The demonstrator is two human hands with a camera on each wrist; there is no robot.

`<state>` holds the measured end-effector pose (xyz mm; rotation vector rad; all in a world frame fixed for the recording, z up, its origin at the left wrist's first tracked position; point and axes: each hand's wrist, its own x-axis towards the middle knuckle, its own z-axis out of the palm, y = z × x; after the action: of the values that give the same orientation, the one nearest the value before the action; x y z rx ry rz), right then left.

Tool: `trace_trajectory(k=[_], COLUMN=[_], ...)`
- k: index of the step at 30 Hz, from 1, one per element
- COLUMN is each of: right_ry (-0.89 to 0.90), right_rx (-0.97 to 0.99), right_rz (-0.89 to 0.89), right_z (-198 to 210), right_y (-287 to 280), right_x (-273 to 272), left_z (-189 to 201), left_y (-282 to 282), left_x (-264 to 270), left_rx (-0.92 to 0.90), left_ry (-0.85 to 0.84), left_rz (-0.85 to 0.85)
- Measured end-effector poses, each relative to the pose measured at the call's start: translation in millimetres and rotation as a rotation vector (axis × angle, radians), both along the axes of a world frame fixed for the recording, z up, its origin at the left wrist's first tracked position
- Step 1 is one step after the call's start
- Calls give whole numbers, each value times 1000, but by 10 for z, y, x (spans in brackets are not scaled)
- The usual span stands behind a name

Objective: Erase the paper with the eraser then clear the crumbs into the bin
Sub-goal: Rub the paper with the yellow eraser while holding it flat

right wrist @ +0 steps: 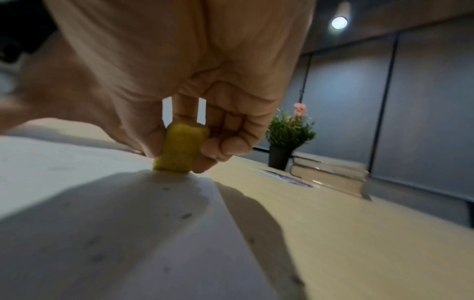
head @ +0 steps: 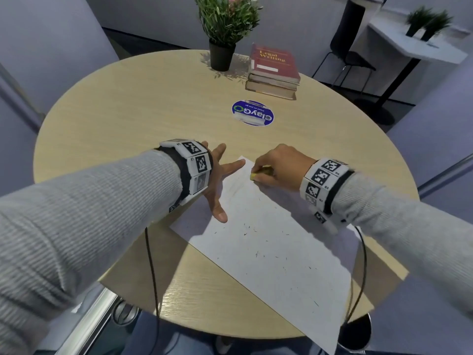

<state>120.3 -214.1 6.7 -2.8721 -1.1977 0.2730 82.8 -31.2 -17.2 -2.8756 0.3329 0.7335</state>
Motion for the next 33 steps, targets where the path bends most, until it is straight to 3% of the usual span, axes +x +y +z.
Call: trace_trajectory(k=[3, 6, 11, 16, 18, 21, 26, 30, 33], right_ry=[-11, 92, -2, 106, 111, 20, 109, 11, 10], right_rx=[-1, -12, 33, 10, 16, 37, 9, 39, 37], right_rz=[141, 281, 58, 277, 212, 107, 266, 32, 79], right_z=[-39, -45, -32, -63, -11, -1, -51, -19, -67], right_y=[89, 164, 46, 99, 80, -34, 63, 0, 64], right_x=[-246, -554, -128, -583, -463, -217, -600, -178, -280], left_z=[-19, -26, -53, 13, 26, -18, 53, 15, 39], left_y=[10, 14, 22, 13, 18, 8, -11, 14, -4], left_x=[-8, 12, 11, 8, 2, -21, -11, -11, -26], left_rx=[-62, -6, -17, 9, 38, -56, 49, 21, -49], left_ry=[-14, 15, 7, 29, 35, -27, 47, 17, 35], left_rz=[50, 35, 29, 43, 37, 92, 29, 38, 99])
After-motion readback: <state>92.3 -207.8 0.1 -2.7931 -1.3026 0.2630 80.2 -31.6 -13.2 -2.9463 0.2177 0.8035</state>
